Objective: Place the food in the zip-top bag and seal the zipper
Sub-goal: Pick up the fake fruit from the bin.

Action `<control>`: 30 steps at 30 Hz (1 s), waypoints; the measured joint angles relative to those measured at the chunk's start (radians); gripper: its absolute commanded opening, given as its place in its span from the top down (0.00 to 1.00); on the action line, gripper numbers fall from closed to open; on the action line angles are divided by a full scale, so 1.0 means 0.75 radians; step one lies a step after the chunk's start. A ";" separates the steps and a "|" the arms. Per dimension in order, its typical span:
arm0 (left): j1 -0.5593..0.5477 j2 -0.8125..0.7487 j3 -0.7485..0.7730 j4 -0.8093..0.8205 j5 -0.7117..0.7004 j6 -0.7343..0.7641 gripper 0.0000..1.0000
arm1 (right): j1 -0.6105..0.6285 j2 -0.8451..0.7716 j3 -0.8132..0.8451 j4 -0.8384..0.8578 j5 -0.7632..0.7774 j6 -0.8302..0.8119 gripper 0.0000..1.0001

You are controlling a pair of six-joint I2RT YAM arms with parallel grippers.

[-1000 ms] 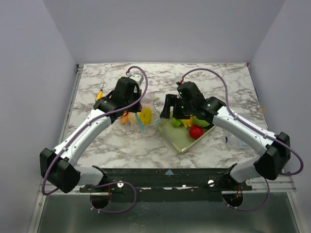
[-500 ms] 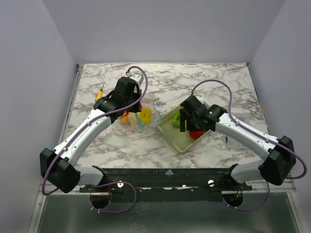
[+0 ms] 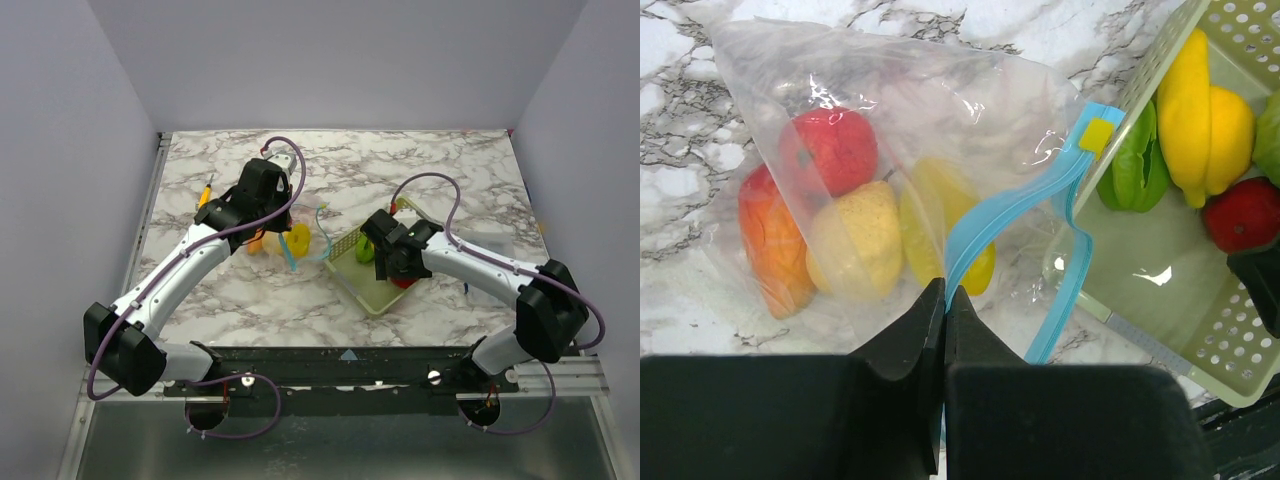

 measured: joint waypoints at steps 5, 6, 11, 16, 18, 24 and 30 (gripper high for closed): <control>0.000 0.000 0.000 0.000 0.001 0.000 1.00 | 0.014 0.052 -0.035 0.055 0.088 0.033 0.20; 0.000 0.000 0.000 0.000 0.001 -0.001 1.00 | 0.016 0.062 -0.040 0.067 0.103 0.038 0.20; 0.000 0.000 0.000 0.000 0.001 0.000 1.00 | 0.022 0.116 -0.045 0.096 0.186 0.047 0.28; 0.000 0.000 0.000 0.000 0.001 -0.001 1.00 | 0.032 0.144 -0.045 0.108 0.238 0.050 0.54; 0.000 0.000 0.000 0.000 0.001 0.000 1.00 | 0.034 0.144 -0.045 0.112 0.240 0.047 0.62; 0.000 0.000 -0.001 0.000 0.001 0.000 1.00 | 0.048 0.095 -0.045 0.122 0.187 0.045 0.73; 0.000 0.000 0.000 0.001 0.001 -0.001 1.00 | 0.051 -0.102 -0.057 0.212 0.005 0.020 0.77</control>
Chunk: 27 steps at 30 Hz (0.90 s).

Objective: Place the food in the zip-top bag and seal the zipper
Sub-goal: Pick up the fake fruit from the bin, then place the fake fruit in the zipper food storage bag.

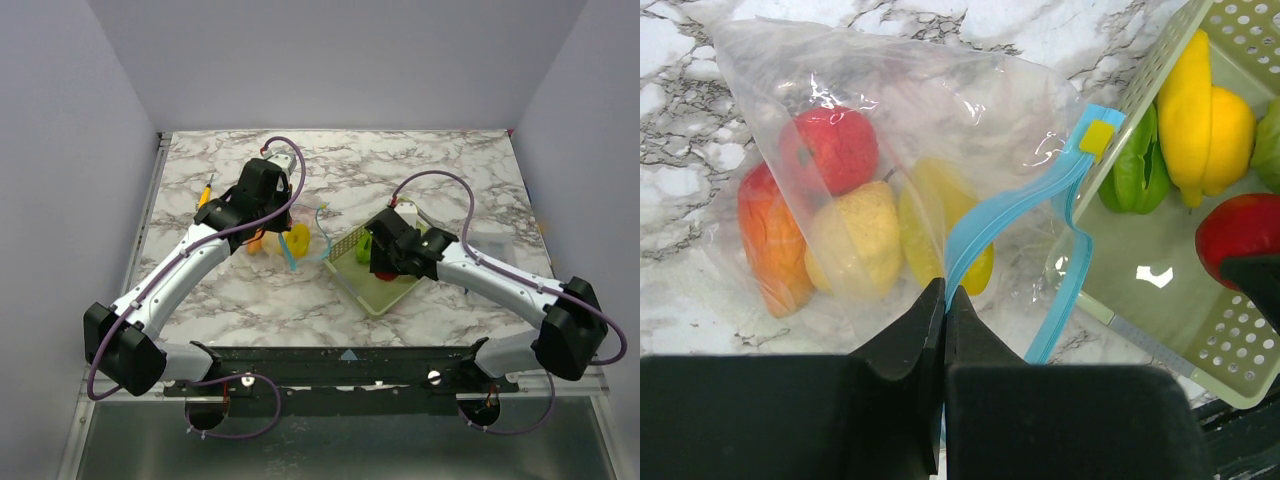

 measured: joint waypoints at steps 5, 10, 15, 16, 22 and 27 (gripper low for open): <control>0.000 0.000 0.000 0.000 0.000 0.000 1.00 | -0.001 -0.109 -0.024 0.133 -0.116 -0.010 0.82; 0.000 0.000 0.000 0.000 0.000 0.000 1.00 | 0.000 -0.110 -0.024 0.286 -0.269 -0.008 0.83; 0.000 0.000 0.000 0.000 0.000 0.001 1.00 | 0.000 -0.110 -0.024 0.514 -0.444 0.003 0.82; 0.000 0.000 0.000 -0.001 0.000 0.001 1.00 | 0.000 -0.110 -0.023 0.554 -0.476 0.006 0.81; 0.000 -0.001 0.000 0.000 -0.001 0.001 1.00 | 0.000 -0.100 -0.018 0.790 -0.586 0.067 0.77; 0.000 -0.015 -0.001 0.000 -0.004 0.001 1.00 | 0.000 -0.047 -0.015 0.985 -0.647 0.102 0.75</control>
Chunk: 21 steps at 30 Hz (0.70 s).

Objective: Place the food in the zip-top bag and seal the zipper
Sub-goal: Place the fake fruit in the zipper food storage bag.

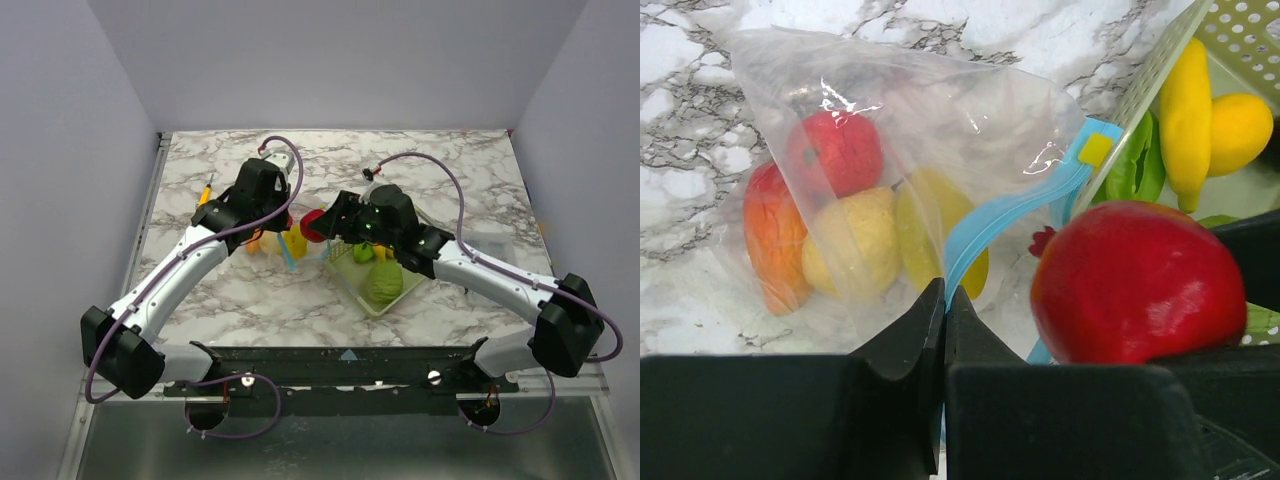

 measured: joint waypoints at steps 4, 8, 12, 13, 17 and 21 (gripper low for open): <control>0.002 -0.021 -0.001 0.001 -0.001 -0.001 1.00 | 0.000 0.096 0.048 0.086 -0.031 0.011 0.74; 0.007 -0.066 -0.021 0.014 -0.014 -0.001 1.00 | 0.001 0.184 0.088 0.166 -0.053 0.025 0.70; 0.017 -0.120 -0.039 0.030 -0.031 -0.001 1.00 | 0.009 0.255 0.114 0.239 -0.057 0.038 0.45; 0.020 -0.128 -0.039 0.031 -0.033 -0.001 1.00 | 0.011 0.277 0.127 0.251 -0.056 0.038 0.41; 0.038 -0.140 -0.039 0.041 -0.034 -0.005 1.00 | 0.023 0.373 0.208 0.277 -0.049 0.034 0.23; 0.072 -0.145 -0.046 0.053 -0.039 -0.012 1.00 | 0.027 0.420 0.268 0.274 -0.035 0.033 0.10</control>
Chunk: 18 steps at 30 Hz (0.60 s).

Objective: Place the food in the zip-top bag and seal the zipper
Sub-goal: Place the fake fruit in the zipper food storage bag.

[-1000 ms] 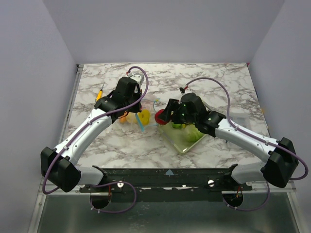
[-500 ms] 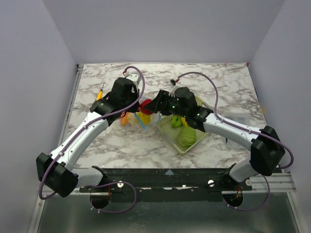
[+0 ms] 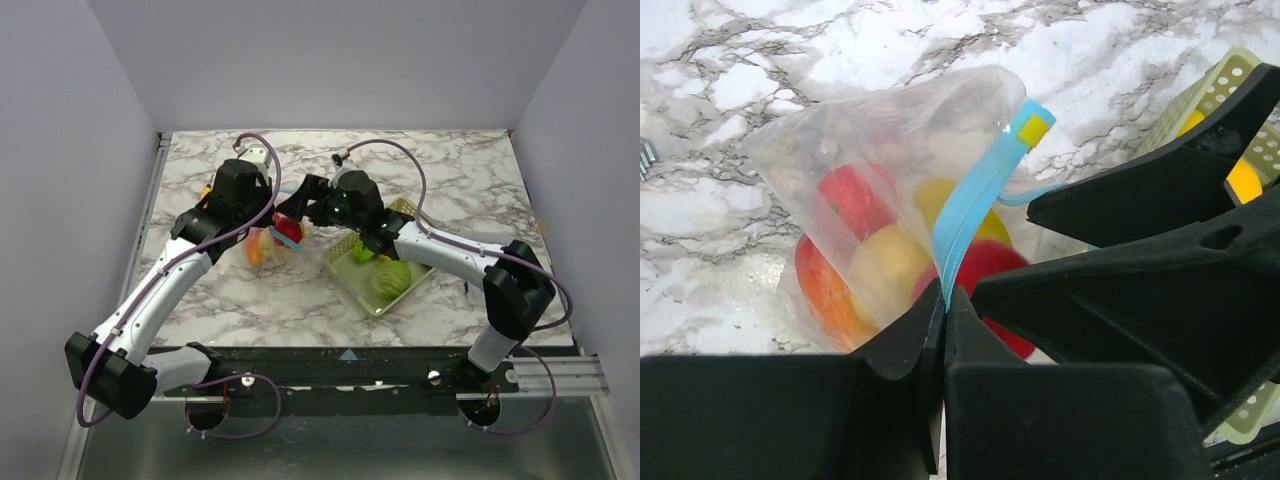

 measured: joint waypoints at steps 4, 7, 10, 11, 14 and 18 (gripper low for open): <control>0.032 -0.026 -0.017 0.011 0.001 -0.014 1.00 | 0.002 -0.001 0.048 -0.022 0.006 -0.015 0.08; 0.054 -0.036 -0.018 0.018 0.006 -0.022 1.00 | 0.005 -0.002 0.084 -0.052 0.014 -0.037 0.09; 0.086 -0.038 -0.018 0.027 0.015 -0.032 1.00 | 0.007 -0.015 0.103 -0.132 0.046 -0.060 0.14; 0.091 -0.038 -0.019 0.027 0.016 -0.033 1.00 | 0.007 -0.020 0.111 -0.168 0.060 -0.068 0.17; 0.106 -0.038 -0.020 0.031 0.020 -0.039 1.00 | 0.007 -0.043 0.136 -0.306 0.124 -0.101 0.25; 0.117 -0.038 -0.023 0.031 0.037 -0.044 1.00 | 0.007 -0.093 0.125 -0.449 0.207 -0.128 0.29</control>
